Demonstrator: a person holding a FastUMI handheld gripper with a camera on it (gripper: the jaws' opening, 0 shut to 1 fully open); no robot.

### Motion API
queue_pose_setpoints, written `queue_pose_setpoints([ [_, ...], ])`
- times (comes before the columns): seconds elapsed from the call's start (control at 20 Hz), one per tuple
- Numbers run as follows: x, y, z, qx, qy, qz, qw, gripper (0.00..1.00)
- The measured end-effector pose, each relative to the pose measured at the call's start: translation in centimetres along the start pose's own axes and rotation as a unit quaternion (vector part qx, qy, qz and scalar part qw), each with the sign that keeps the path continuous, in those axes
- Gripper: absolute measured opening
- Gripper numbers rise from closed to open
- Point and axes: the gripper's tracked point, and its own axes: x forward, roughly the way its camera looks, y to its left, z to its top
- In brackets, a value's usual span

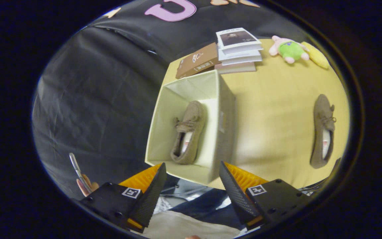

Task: Open the storage box then place both shoes into the box .Put the left shoe in first, then the right shoe, with the right side of both shoes facing outward in a uniform manner.

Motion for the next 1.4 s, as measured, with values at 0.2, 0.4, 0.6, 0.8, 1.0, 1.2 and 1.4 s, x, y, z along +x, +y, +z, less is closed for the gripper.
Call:
queue_pose_setpoints([
  [0.2, -3.5, -7.2, -0.1, -0.011, -0.018, -0.068, 0.997, 1.00],
  [0.4, -6.6, -14.1, -0.5, 0.018, -0.020, -0.117, 0.993, 1.00],
  [0.6, -8.8, -19.7, -1.1, 0.045, -0.011, -0.146, 0.988, 1.00],
  [0.8, -9.3, -24.9, -0.3, 0.056, -0.016, -0.173, 0.983, 1.00],
  [1.0, -8.5, -31.1, 0.1, 0.054, -0.010, -0.212, 0.976, 1.00],
  [1.2, -6.3, -34.4, -0.1, 0.075, 0.010, -0.207, 0.975, 0.99],
  [1.4, -4.6, -37.0, -0.4, 0.071, 0.024, -0.226, 0.971, 0.95],
])
